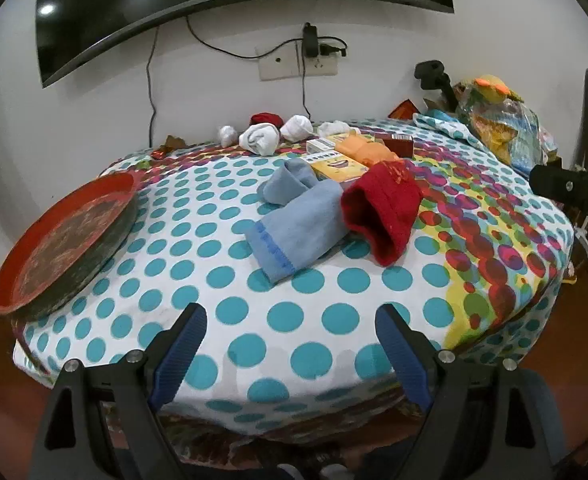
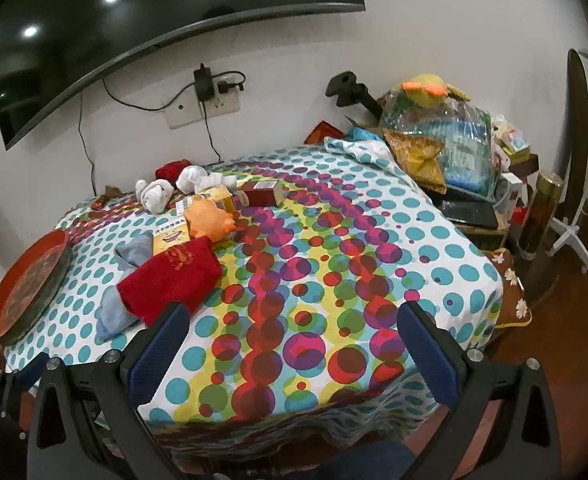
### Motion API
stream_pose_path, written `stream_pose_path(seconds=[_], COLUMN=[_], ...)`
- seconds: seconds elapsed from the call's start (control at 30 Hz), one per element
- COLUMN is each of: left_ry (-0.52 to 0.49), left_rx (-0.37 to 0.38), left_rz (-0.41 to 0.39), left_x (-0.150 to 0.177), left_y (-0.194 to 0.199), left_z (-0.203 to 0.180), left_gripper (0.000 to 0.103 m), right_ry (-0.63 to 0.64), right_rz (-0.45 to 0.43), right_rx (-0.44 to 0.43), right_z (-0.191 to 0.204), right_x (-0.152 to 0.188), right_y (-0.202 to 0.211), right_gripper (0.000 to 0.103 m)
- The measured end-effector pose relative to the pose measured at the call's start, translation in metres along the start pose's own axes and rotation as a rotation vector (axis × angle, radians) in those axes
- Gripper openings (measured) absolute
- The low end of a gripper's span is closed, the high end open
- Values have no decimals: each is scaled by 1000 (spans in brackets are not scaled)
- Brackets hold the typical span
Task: Organize objects
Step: 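Reach the left gripper to the light blue sock and grasp it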
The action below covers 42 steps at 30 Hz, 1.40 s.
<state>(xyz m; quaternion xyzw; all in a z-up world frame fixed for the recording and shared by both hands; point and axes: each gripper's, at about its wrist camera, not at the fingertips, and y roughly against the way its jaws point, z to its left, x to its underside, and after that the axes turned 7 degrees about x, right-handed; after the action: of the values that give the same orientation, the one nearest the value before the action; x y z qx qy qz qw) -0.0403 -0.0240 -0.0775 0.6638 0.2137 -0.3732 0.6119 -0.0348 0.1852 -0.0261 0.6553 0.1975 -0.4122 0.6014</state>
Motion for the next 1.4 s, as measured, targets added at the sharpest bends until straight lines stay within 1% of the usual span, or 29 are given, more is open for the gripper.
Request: stream_pose_path(seconds=[0.13,0.33,0.43,0.67,0.73,0.77,0.83,0.9,0.97,1.0,1.13,1.3,1.4], left_ry=[-3,58,67,7,-8,-3,-5,-18,-24,-27,-38,-41,-30], left_rx=[21,43,55,71,95,114,138,127,115,109,74,13,-4], left_rz=[8,45,60,83,99,99,100,101,104,103,100,84,88], left_x=[-7,-18,-25,-46,-50,-51,-54,-56,-56,-56,-55,-54,-54], left_y=[-18,-49,-62,-84,-91,-92,-93,-93,-92,-92,-87,-76,-72], left_z=[5,30,40,34,32,31,27,23,21,21,23,26,31], left_gripper=[89,88,88,88,82,71,46,34,29,24,17,16,16], right_ry=[-10,-10,-23,-15,-12,-8,-4,-3,-2,1,11,16,18], right_rz=[19,57,75,101,111,117,126,135,139,139,136,150,159], right_rx=[-4,-10,-17,-15,-20,-20,-21,-25,-28,-28,-32,-36,-39], right_z=[-1,0,-3,-1,-1,0,2,3,4,5,8,10,12], right_x=[0,3,4,6,8,9,11,13,14,15,16,19,21], right_y=[-9,-21,-26,-37,-40,-42,-44,-46,-47,-47,-46,-49,-50], right_gripper=[103,103,103,103,103,103,103,103,103,103,103,103,103])
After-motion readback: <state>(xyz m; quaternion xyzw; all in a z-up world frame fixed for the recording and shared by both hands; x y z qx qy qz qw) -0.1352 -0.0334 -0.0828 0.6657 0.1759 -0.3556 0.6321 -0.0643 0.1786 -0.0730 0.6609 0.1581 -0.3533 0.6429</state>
